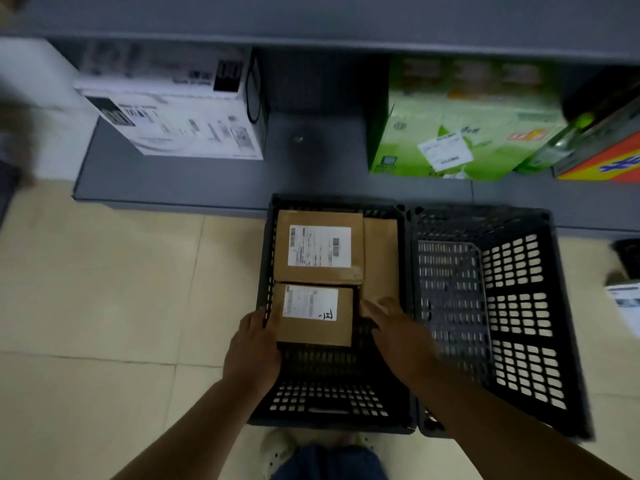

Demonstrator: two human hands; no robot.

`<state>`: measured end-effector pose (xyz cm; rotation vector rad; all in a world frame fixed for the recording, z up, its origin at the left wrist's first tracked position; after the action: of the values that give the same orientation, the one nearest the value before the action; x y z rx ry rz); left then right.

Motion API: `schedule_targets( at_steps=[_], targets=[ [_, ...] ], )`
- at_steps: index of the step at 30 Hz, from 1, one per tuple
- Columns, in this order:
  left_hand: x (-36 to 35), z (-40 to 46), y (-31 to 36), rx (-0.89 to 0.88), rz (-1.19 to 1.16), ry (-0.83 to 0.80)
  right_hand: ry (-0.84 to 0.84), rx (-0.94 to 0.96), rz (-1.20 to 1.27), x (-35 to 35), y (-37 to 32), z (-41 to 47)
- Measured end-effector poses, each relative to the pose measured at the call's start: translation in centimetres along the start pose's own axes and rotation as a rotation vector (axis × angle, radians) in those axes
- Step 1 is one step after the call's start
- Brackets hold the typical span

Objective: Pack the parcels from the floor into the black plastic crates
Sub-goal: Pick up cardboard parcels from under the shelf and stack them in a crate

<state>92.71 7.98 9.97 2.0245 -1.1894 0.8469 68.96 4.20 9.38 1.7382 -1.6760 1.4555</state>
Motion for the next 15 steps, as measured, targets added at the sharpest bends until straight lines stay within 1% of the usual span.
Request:
schedule_targets(
  at_steps=[3, 5, 7, 10, 12, 15],
  targets=[
    [5.9, -3.2, 2.0, -0.002, -0.036, -0.056, 0.079, -0.010, 0.058, 5.6, -1.3, -2.7],
    [9.7, -5.3, 3.4, -0.036, -0.059, -0.041, 0.103, -0.013, 0.111, 9.2, -2.5, -4.4],
    [13.3, -7.4, 4.6, -0.066, -0.118, -0.017, 0.160, -0.032, 0.095, 12.6, -3.4, -6.0],
    [18.2, -10.7, 6.3, -0.132, -0.257, 0.095, 0.296, -0.087, 0.117, 18.0, -5.1, -8.8],
    [21.1, -13.0, 7.3, -0.158, -0.321, 0.179, 0.354, -0.151, 0.182, 21.2, -6.3, -11.0],
    [24.9, -16.6, 8.4, -0.178, -0.418, 0.258, 0.488, -0.197, 0.270, 25.5, -7.9, -14.6]
  ],
)
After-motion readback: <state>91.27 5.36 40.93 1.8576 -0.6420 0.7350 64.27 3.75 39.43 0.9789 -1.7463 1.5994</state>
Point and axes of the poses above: each hand's wrist, its own z-axis towards the middle knuckle, its own x-axis out of the back of the hand, y = z × x, the point moved 1 cm from there along z, towards the middle knuckle, and after that the axes turned 11 degrees about x, right-handed, at the moved point
